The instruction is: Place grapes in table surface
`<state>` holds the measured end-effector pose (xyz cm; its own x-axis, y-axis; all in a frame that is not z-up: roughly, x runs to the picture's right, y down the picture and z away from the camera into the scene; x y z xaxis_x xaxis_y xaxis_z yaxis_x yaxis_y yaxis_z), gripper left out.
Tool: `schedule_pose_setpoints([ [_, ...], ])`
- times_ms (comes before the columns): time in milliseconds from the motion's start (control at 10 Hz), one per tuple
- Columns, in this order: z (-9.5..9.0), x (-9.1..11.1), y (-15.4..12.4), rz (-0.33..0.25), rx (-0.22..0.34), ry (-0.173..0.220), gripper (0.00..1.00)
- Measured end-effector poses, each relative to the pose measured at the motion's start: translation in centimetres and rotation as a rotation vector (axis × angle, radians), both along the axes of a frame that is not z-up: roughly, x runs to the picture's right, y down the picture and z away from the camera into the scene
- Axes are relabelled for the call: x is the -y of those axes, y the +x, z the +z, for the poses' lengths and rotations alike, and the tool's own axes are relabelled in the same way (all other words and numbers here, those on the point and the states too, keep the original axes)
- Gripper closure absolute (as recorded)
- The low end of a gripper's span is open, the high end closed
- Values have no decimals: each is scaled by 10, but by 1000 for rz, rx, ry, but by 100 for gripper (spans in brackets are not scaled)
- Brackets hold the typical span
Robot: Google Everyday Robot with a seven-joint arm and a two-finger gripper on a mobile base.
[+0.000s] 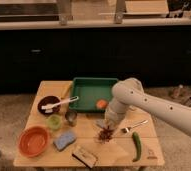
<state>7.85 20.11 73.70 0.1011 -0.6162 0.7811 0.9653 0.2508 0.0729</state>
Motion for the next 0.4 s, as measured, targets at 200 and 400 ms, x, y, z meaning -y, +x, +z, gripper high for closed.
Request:
schedule_pose_setpoints([
  [200, 5, -4, -7, -41, 37, -40, 20],
  [400, 11, -6, -13, -72, 58, -71, 20],
])
